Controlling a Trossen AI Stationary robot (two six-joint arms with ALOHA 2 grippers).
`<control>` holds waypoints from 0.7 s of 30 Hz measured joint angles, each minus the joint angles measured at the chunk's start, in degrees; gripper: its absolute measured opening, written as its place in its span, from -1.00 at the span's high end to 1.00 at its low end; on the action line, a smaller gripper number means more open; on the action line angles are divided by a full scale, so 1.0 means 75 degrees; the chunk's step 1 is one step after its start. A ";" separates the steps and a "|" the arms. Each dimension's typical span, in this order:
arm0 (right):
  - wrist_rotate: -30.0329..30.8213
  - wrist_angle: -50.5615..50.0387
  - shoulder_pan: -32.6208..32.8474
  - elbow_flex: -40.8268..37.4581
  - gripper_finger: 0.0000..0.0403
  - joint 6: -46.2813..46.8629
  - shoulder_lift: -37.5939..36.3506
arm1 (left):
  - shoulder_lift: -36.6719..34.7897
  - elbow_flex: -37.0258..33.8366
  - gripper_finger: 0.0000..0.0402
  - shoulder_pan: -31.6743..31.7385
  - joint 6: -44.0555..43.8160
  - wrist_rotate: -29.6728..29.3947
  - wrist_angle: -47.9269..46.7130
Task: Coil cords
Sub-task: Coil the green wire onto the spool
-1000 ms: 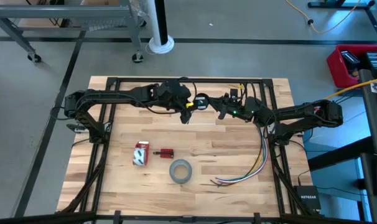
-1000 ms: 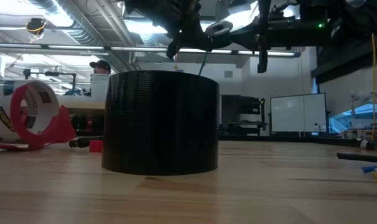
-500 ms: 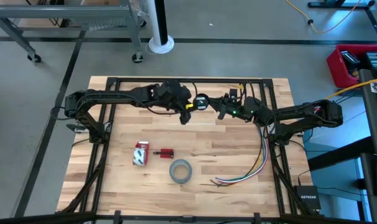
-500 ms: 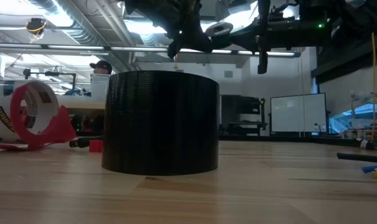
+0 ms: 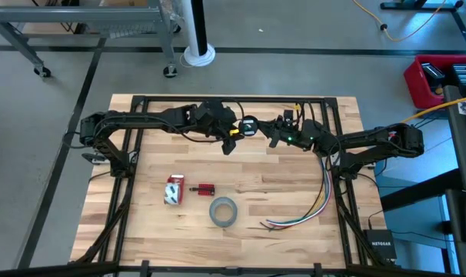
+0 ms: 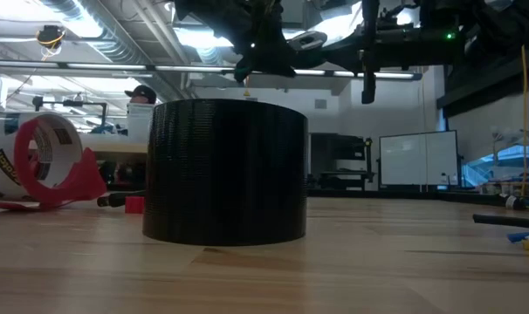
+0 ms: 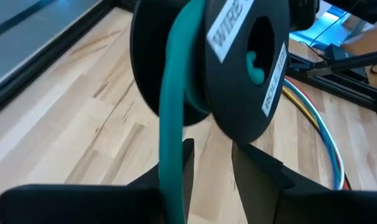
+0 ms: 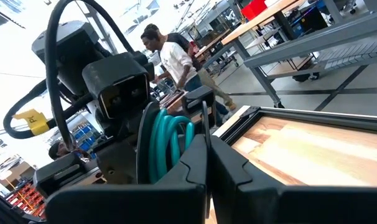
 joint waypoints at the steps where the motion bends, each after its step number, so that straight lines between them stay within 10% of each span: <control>1: 0.0000 0.0000 0.0000 0.0000 0.97 0.0000 0.0000 | 0.0000 0.0000 0.52 0.0000 -0.0081 -0.0001 -0.0038; 21: -0.0063 -0.0026 0.0000 -0.0003 0.97 -0.0006 0.0000 | -0.0017 0.0000 0.62 0.0095 0.0037 -0.0610 -0.1372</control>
